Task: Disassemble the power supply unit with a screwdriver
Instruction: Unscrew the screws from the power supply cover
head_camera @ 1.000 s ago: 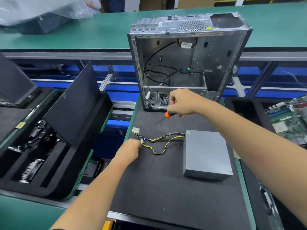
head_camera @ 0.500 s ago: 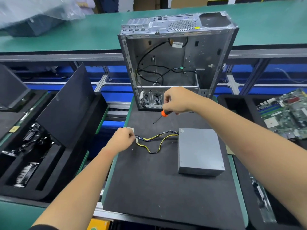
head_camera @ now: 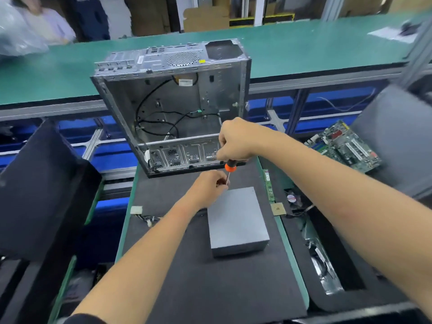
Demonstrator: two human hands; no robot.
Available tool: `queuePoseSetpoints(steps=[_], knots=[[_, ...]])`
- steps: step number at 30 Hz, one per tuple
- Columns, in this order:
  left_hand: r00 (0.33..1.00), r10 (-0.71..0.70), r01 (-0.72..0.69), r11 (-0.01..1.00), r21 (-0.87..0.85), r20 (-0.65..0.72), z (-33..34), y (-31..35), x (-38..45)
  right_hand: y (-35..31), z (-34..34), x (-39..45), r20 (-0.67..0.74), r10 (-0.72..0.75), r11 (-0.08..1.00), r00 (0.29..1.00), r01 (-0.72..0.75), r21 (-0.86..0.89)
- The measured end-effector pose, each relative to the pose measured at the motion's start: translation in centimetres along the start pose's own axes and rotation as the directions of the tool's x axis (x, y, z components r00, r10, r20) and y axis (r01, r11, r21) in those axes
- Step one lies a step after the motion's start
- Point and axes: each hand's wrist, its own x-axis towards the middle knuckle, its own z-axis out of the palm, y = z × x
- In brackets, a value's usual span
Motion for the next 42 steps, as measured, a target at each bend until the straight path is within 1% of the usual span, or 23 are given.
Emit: queuePoseSetpoints(steps=[4, 9, 13, 16, 20, 35, 39, 42], knots=[[0.997, 0.059, -0.059, 0.998, 0.003, 0.052, 2.6, 2.3, 1.9, 2.8, -0.8, -1.3, 0.009, 0.067, 0.998, 0.998, -0.067, -0.016], [0.997, 0.062, -0.063, 0.998, 0.019, 0.043, 5.2, 3.5, 3.2, 5.4, -0.7, -1.9, 0.020, 0.116, 0.993, 0.993, -0.116, -0.033], [0.997, 0.066, -0.067, 0.996, 0.051, 0.026, 6.0, 3.4, 3.5, 6.6, -0.6, -1.7, 0.012, 0.128, 0.992, 0.992, -0.128, -0.007], [0.999, 0.050, -0.050, 0.998, 0.028, 0.006, 5.8, 3.0, 3.5, 6.8, -0.6, -1.6, 0.022, 0.126, 0.992, 0.992, -0.126, 0.010], [0.999, 0.041, -0.041, 0.999, -0.015, 0.013, 5.5, 2.8, 3.4, 6.7, -0.7, -1.6, 0.031, 0.116, 0.993, 0.993, -0.116, 0.008], [0.999, 0.041, -0.041, 0.999, -0.018, 0.019, 5.7, 2.8, 3.4, 6.6, -0.9, -1.4, 0.037, 0.109, 0.994, 0.993, -0.110, 0.014], [0.999, 0.042, -0.042, 0.999, -0.028, 0.005, 5.8, 2.6, 3.3, 6.5, -0.8, -1.2, 0.049, 0.126, 0.992, 0.991, -0.127, 0.024], [0.999, 0.034, -0.033, 0.999, -0.032, 0.006, 5.8, 2.4, 3.3, 6.5, -0.9, -1.0, 0.057, 0.178, 0.981, 0.982, -0.181, 0.067]])
